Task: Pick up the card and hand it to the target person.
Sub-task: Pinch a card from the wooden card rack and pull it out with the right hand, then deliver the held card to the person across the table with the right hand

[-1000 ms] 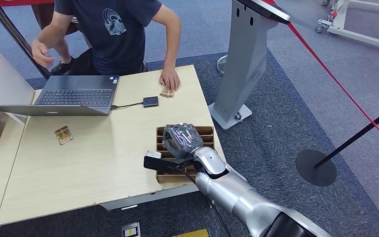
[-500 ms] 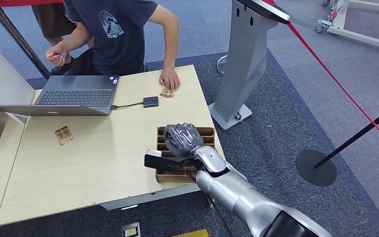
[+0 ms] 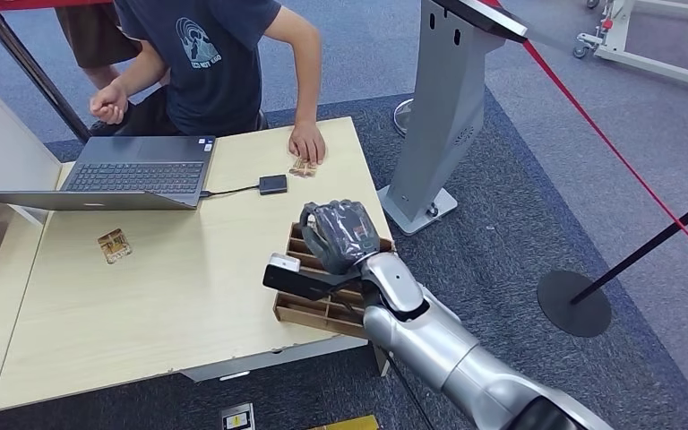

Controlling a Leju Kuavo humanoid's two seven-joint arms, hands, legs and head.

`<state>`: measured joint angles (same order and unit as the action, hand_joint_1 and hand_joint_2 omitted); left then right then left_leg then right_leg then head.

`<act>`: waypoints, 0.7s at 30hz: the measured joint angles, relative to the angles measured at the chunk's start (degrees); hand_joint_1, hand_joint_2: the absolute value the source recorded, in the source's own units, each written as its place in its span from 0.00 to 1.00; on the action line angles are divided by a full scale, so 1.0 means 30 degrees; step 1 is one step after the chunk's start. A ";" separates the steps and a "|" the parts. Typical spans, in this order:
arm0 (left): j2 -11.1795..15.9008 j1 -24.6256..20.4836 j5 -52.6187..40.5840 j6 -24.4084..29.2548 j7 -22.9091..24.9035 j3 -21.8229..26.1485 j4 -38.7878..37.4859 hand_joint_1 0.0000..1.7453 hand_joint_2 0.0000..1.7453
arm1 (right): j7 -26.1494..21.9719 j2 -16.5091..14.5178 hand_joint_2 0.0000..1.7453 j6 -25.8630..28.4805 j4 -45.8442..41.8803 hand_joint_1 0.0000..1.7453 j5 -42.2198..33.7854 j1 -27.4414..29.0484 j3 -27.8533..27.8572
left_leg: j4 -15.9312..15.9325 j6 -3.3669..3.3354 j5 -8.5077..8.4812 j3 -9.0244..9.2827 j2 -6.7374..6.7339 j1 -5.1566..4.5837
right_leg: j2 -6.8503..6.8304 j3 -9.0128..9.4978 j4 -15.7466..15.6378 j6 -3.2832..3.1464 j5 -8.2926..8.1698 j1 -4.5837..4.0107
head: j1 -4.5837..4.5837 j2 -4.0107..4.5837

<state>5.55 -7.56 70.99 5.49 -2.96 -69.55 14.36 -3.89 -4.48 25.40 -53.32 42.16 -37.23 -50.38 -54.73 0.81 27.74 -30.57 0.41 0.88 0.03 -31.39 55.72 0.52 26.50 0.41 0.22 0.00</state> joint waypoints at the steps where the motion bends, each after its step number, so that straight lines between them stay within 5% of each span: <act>1: 0.0000 -0.0001 -0.0009 -0.0002 -0.0002 0.0000 0.0000 0.00 0.00 | 0.0020 0.0142 1.00 0.0013 -0.0439 1.00 0.0047 0.0067 0.0077 | 0.0000 0.0000 0.0000 0.0000 0.0000 0.0000 | 0.0000 0.0000 0.0000 0.0000 0.0000 0.0000 | 0.0000 0.0000; 13: 0.0000 -0.0011 -0.0532 -0.0162 0.0000 -0.0013 0.0000 0.00 0.00 | 0.0195 0.1327 1.00 -0.0337 -0.3916 1.00 0.0204 0.0320 0.0822 | 0.0001 0.0001 0.0001 -0.0003 0.0001 0.0000 | 0.0000 0.0004 0.0002 0.0002 0.0002 0.0000 | -0.0002 0.0000; 21: -0.0005 -0.0038 -0.0741 -0.0280 -0.0005 -0.0087 0.0000 0.00 0.00 | -0.0852 0.1221 1.00 -0.1197 -0.3802 1.00 -0.0034 -0.1350 0.0904 | 0.0001 0.0001 0.0000 -0.0007 0.0003 0.0001 | 0.0000 0.0004 0.0010 0.0002 0.0001 0.0000 | 0.0000 0.0000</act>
<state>5.54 -7.67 68.76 4.65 -2.97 -69.81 14.36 -6.44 -0.82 21.81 -64.72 42.05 -41.27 -47.66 -54.73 0.81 27.74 -30.59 0.41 0.88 0.03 -31.38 55.75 0.52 26.50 0.41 0.22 0.00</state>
